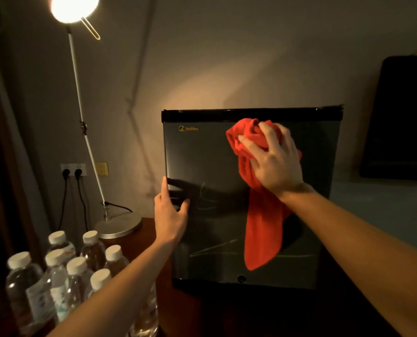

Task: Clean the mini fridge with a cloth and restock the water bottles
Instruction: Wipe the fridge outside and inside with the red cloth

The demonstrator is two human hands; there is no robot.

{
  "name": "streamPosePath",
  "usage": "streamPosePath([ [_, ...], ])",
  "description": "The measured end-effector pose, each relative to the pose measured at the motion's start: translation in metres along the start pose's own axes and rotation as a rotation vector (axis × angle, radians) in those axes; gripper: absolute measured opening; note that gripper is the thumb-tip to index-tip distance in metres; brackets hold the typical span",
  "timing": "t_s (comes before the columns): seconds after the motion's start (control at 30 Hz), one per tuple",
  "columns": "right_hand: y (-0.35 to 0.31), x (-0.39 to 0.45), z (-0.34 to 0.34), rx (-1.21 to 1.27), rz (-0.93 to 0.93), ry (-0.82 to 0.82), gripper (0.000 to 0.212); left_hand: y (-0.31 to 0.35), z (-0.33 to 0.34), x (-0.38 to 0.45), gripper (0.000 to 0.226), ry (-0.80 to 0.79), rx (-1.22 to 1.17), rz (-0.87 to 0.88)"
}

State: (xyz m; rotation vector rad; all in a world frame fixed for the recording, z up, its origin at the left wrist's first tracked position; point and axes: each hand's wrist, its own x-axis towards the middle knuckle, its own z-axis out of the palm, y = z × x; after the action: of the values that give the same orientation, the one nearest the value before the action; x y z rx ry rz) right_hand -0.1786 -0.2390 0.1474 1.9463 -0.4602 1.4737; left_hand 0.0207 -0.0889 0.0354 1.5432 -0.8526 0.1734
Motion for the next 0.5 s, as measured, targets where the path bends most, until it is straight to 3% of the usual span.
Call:
streamPosePath([
  [0.1,-0.020,-0.032,0.010,0.022,-0.095,-0.012,0.039,0.000,0.000,-0.006,0.085,0.008,0.009,0.002],
  [0.27,-0.014,-0.050,0.005,-0.040,-0.387,-0.182,0.047,0.000,-0.004,-0.011,0.085,-0.008,0.013,0.002],
  [0.43,-0.019,0.021,-0.002,-0.014,-0.086,-0.109,0.044,-0.004,-0.008,-0.006,0.084,-0.014,0.007,0.001],
  [0.5,-0.038,0.025,0.003,-0.002,-0.105,-0.109,0.045,-0.008,-0.008,-0.003,0.083,-0.007,0.021,0.020],
])
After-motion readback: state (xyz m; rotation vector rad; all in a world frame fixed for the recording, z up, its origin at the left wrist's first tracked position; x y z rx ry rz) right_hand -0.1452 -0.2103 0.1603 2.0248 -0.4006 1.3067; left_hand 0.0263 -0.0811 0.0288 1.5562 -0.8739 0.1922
